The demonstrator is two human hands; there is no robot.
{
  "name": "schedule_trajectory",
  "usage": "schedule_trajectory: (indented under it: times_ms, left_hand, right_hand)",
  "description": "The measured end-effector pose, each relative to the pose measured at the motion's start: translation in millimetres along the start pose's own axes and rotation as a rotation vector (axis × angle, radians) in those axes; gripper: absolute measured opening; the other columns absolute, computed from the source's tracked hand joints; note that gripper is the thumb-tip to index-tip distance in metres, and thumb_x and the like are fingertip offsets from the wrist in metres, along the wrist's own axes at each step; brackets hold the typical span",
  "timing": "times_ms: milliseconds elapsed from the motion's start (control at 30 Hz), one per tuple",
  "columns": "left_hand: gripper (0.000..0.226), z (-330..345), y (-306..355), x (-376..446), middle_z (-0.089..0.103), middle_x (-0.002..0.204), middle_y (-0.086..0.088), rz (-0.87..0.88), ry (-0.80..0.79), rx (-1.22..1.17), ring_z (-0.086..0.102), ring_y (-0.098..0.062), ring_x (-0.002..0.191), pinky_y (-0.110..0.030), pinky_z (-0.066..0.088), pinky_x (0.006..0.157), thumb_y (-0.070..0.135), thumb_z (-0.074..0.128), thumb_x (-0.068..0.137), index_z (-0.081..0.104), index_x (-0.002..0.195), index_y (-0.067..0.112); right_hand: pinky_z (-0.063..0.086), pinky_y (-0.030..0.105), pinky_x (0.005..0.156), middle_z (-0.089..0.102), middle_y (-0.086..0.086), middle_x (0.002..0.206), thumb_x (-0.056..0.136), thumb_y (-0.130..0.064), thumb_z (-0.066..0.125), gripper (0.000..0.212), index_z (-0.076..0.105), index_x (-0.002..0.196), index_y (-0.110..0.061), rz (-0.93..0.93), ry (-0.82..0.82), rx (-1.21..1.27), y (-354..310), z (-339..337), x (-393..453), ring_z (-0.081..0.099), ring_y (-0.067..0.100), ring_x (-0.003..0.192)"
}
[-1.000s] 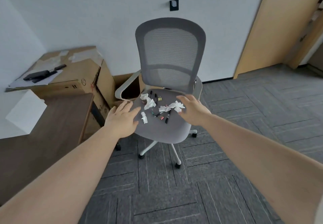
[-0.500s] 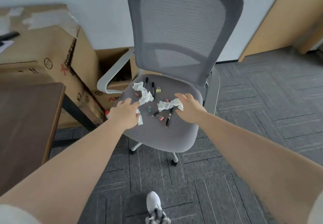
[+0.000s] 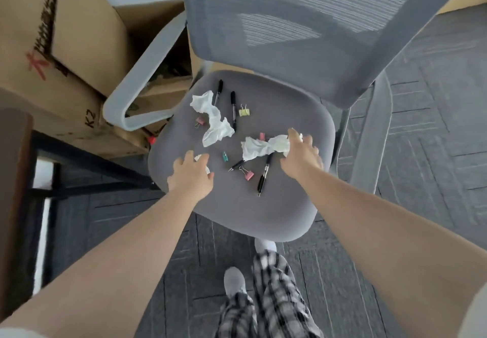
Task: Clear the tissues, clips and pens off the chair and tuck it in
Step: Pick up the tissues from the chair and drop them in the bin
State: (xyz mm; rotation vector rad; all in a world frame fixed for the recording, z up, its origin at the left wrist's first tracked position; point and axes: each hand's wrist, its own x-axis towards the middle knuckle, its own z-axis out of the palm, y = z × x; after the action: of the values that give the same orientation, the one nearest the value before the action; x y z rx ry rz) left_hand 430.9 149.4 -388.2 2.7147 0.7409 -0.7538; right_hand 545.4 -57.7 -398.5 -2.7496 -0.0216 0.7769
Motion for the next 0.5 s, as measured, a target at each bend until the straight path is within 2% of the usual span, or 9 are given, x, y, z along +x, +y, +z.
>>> schedule_trajectory:
  times_ms: [167, 333, 433, 500]
  left_hand:
    - [0.063, 31, 9, 45, 0.019, 0.153, -0.008, -0.167, -0.083, -0.168, 0.037, -0.042, 0.128, -0.052, 0.042, 0.096, 0.034, 0.049, 0.094, 0.017, 0.148, 0.032]
    - [0.079, 50, 21, 69, 0.017, 0.152, -0.011, -0.19, -0.086, -0.219, 0.041, -0.041, 0.126, -0.047, 0.047, 0.09, 0.025, 0.056, 0.092, 0.004, 0.15, 0.035]
    - [0.084, 59, 21, 78, 0.02, 0.148, -0.011, -0.21, -0.102, -0.229, 0.041, -0.036, 0.122, -0.042, 0.048, 0.086, 0.004, 0.055, 0.087, 0.008, 0.15, 0.033]
    - [0.08, 61, 19, 82, 0.026, 0.139, -0.012, -0.231, -0.091, -0.25, 0.043, -0.035, 0.115, -0.04, 0.047, 0.082, -0.007, 0.053, 0.081, 0.022, 0.147, 0.027]
  right_hand:
    - [0.04, 0.037, 0.071, 0.022, 0.008, 0.147, 0.083, -0.002, 0.058, 0.08, 0.019, 0.144, -0.034, 0.046, -0.047, 0.002, 11, 22, 47, 0.038, 0.036, 0.124]
    - [0.045, 0.041, 0.077, 0.011, 0.006, 0.155, 0.083, -0.005, 0.058, 0.081, 0.017, 0.144, -0.04, 0.01, -0.088, -0.015, 20, 37, 69, 0.031, 0.035, 0.131]
    - [0.046, 0.046, 0.083, 0.02, 0.006, 0.149, 0.085, -0.008, 0.058, 0.073, 0.023, 0.142, -0.036, -0.002, -0.08, -0.074, 20, 40, 75, 0.035, 0.034, 0.126]
    - [0.045, 0.041, 0.077, 0.031, 0.009, 0.139, 0.085, -0.001, 0.055, 0.065, 0.031, 0.139, -0.027, -0.011, -0.06, -0.041, 18, 40, 80, 0.039, 0.034, 0.121]
